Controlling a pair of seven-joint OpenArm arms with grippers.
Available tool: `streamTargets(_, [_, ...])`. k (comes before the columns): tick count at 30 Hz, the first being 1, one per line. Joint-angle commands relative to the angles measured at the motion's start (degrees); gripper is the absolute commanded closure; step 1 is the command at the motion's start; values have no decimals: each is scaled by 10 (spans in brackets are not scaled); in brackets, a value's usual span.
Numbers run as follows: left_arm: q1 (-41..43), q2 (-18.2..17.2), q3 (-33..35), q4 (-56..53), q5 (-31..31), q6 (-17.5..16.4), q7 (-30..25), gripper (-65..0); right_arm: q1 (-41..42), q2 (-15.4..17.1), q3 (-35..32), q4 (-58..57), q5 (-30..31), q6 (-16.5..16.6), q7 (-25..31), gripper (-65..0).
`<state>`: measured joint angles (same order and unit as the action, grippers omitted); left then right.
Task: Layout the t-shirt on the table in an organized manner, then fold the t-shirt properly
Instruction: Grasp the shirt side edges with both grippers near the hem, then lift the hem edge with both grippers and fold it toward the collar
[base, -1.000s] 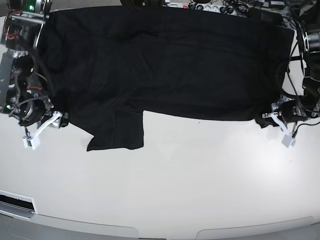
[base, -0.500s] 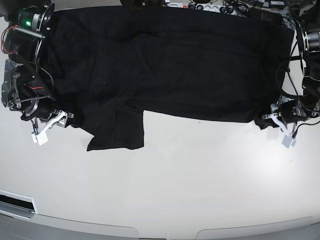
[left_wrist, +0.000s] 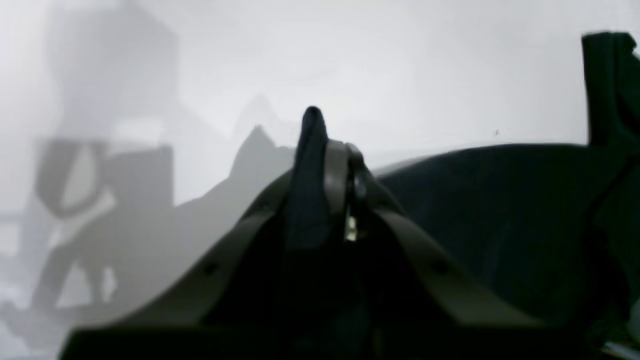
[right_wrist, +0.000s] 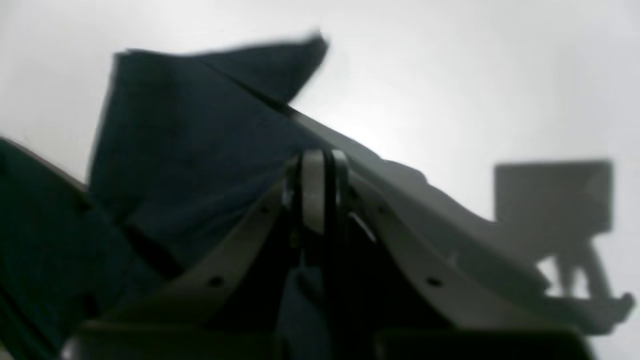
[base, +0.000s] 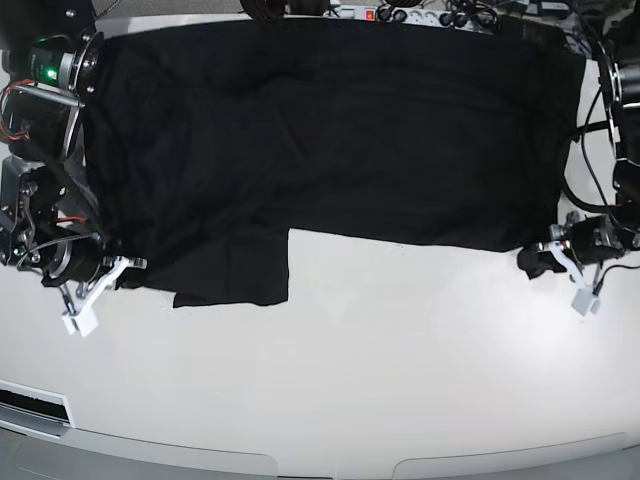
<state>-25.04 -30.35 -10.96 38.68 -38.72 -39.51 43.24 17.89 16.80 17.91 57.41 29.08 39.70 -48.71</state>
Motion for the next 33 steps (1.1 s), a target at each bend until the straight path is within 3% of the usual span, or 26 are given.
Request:
streamTargets(1, [-15,-16,-3,17,-15,-5,-3,0,13,11,2,23,9,3,1,0])
streamTargets(9, [-13,-38,-8,34,-43,-5,6,0,13,25,2,89,10,3,-41,0])
streamTargets(17, [-14,-63,-13,34,-79,-5,7,0,7,44,2,111,50,3,-73,0])
streamTargets(29, [-16,-63,-13,34,-83,-5,10,0,7,43,2,111,52,3,-86,0])
streamTargets(33, [-16,-61,-13,40,-127,-5,76,0,4,43,2,111,112,3,-139,0])
